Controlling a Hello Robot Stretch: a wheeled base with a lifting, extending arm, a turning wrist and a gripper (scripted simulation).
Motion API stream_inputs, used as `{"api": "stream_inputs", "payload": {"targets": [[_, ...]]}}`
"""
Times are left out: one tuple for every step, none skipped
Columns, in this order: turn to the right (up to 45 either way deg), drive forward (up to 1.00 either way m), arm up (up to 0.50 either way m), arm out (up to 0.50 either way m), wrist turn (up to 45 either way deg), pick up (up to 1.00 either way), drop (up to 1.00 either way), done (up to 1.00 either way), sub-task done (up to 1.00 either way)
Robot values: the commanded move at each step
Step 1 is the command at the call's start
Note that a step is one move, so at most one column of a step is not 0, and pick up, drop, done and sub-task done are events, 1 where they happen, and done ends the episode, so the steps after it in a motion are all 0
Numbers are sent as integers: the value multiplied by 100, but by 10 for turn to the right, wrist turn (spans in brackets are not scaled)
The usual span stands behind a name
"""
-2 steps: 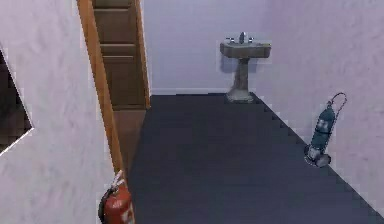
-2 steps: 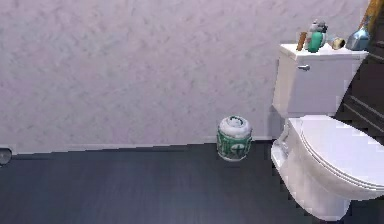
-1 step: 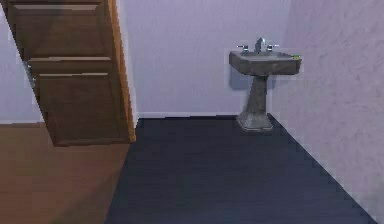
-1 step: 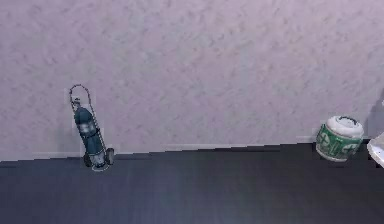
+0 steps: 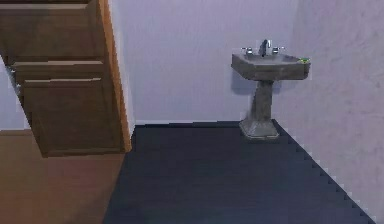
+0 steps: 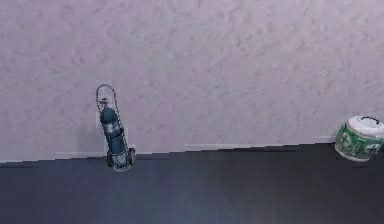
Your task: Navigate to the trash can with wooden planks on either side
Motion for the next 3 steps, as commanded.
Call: {"api": "stream_inputs", "payload": {"targets": [[-330, 0, 0, 0, 0, 0, 0, 0, 0], [0, 80, 0, 0, 0, 0, 0, 0, 0], [-450, 0, 0, 0, 0, 0, 0, 0, 0]]}}
